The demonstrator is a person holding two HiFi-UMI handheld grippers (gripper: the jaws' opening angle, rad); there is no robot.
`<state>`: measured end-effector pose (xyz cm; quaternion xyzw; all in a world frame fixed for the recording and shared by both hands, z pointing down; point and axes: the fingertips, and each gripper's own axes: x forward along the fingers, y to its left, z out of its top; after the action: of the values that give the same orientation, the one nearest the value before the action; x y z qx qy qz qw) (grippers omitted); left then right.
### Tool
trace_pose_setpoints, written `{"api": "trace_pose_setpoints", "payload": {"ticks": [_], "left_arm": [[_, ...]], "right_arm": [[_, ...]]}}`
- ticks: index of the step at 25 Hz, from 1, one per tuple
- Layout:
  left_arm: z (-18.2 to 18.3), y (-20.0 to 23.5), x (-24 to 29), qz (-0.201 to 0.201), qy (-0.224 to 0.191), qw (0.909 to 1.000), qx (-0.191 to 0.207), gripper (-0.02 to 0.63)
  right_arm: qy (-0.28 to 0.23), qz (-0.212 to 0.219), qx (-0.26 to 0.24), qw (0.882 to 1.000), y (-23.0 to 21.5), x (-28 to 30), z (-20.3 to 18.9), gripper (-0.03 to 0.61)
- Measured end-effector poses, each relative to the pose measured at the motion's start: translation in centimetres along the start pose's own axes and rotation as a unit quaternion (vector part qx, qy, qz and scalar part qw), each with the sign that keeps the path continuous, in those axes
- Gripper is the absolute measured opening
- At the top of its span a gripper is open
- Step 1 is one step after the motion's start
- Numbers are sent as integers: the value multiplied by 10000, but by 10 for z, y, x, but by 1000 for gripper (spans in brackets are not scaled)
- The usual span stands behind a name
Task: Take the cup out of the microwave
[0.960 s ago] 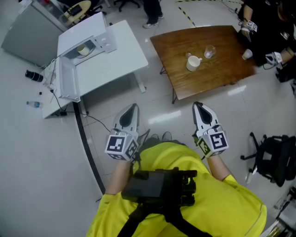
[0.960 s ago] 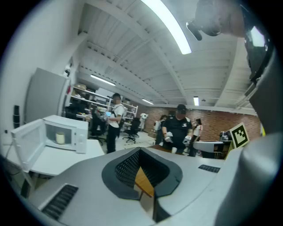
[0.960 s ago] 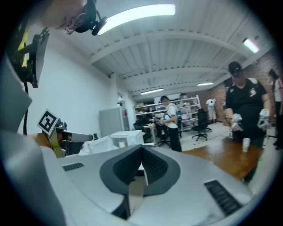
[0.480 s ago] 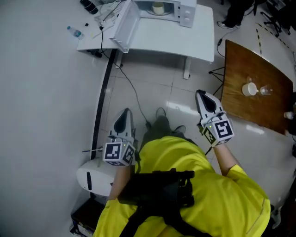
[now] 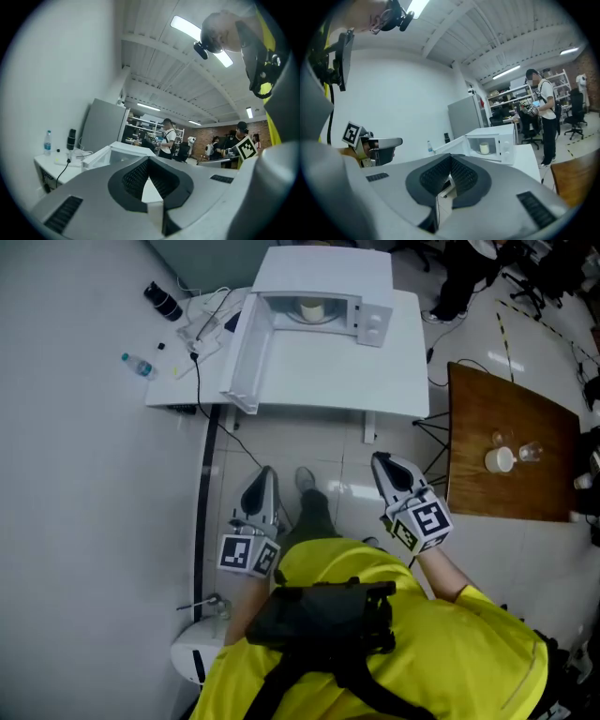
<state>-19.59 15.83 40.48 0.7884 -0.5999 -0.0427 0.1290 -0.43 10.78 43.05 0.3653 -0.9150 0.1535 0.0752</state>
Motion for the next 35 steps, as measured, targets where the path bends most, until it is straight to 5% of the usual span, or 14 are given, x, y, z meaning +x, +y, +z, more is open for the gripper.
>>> {"api": "trace_pose_setpoints", "payload": {"ticks": [5,8,11,16,20,23,25,27,31,35], "left_arm": [[42,63,86,-319,-120,9982,499,1],[58,87,113,-467,-278,9972,505,0],[48,91,143,-877,10,9951,449,13],[24,87,202,-1241,302,9917,130,274],[16,90,252,-1188,431,9918,199,292],[-12,99,301,-1026,723,9907,523,374],[-42,108,347,-969,932,9893,564,522],[-80,125,399,-931,1125,9879,525,603],[-149,175,512,-549,1471,9865,464,614],[-177,209,594,-366,1586,9826,895,612]], "right_arm": [[-79,-297,-59,9995,-27,89,42,5],[-118,-291,-176,9994,-31,137,66,5],[-289,-340,-164,9989,-37,169,84,5],[-298,-389,-44,9988,-58,192,78,5],[-258,-344,242,9988,-95,208,74,5],[-172,-185,362,9990,-123,221,76,5],[-76,-58,340,9994,-141,230,76,5],[1,14,447,9990,-159,238,70,5],[214,196,1010,9945,-191,250,40,5],[425,127,1479,9880,-225,251,6,5]]}}
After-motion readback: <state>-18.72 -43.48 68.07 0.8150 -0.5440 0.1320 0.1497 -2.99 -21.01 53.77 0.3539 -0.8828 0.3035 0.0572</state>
